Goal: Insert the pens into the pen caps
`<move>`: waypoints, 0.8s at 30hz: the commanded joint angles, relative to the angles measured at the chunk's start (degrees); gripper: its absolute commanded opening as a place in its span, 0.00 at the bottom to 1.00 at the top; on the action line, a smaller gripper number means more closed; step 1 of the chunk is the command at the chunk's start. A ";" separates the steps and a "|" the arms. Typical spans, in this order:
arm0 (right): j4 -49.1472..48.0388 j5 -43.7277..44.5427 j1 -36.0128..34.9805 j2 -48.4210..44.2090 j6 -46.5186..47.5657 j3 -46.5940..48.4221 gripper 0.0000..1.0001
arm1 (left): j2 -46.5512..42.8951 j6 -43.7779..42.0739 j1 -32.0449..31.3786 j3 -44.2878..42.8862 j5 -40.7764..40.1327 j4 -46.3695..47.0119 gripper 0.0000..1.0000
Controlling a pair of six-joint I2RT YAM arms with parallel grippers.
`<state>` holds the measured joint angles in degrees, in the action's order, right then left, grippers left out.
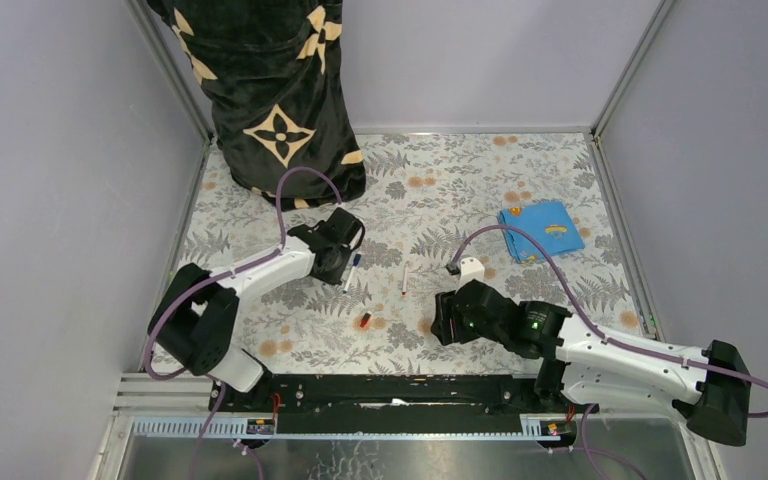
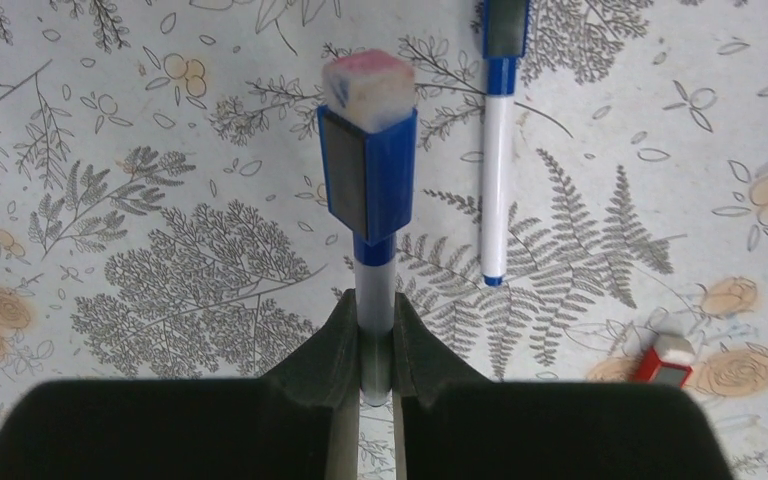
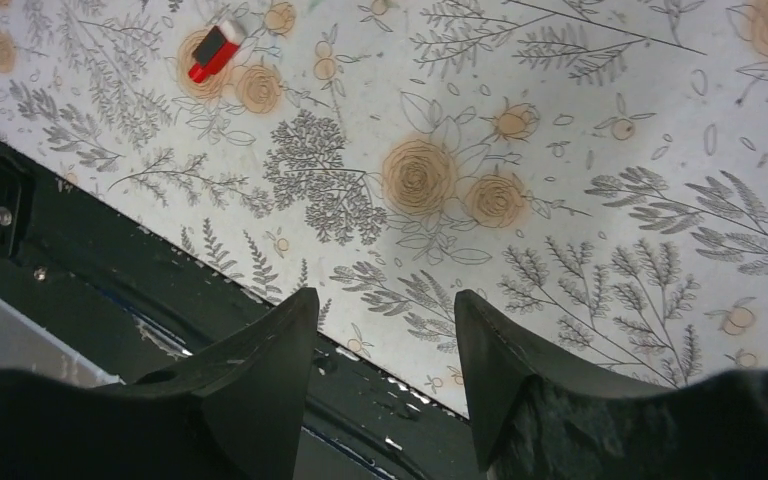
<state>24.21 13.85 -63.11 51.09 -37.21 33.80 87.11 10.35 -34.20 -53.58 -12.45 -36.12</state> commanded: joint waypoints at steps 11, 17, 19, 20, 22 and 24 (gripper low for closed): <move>-4.87 -6.61 0.44 -1.47 1.26 0.00 0.62 | 6.68 -3.73 3.57 -3.40 5.76 4.97 0.10; -5.09 -6.99 0.36 -1.61 1.22 -0.40 0.63 | 9.16 -3.87 4.75 -4.89 10.92 5.05 0.12; -4.98 -7.05 0.36 -1.74 1.31 -0.49 0.63 | 9.99 -3.65 4.75 -5.02 10.76 4.76 0.13; -4.96 -7.12 0.38 -1.82 1.28 -0.57 0.63 | 10.34 -3.52 4.75 -5.00 10.45 4.56 0.14; -5.00 -7.20 0.38 -1.95 1.36 -0.67 0.63 | 11.05 -3.34 4.84 -5.12 10.13 4.04 0.17; -5.04 -7.30 0.40 -2.05 1.44 -0.64 0.64 | 11.45 -3.17 4.97 -5.11 10.21 3.78 0.20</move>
<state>20.40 7.60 -62.94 50.04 -36.71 33.39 97.47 7.84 -29.82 -57.45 -3.38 -33.01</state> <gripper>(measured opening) 0.633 0.177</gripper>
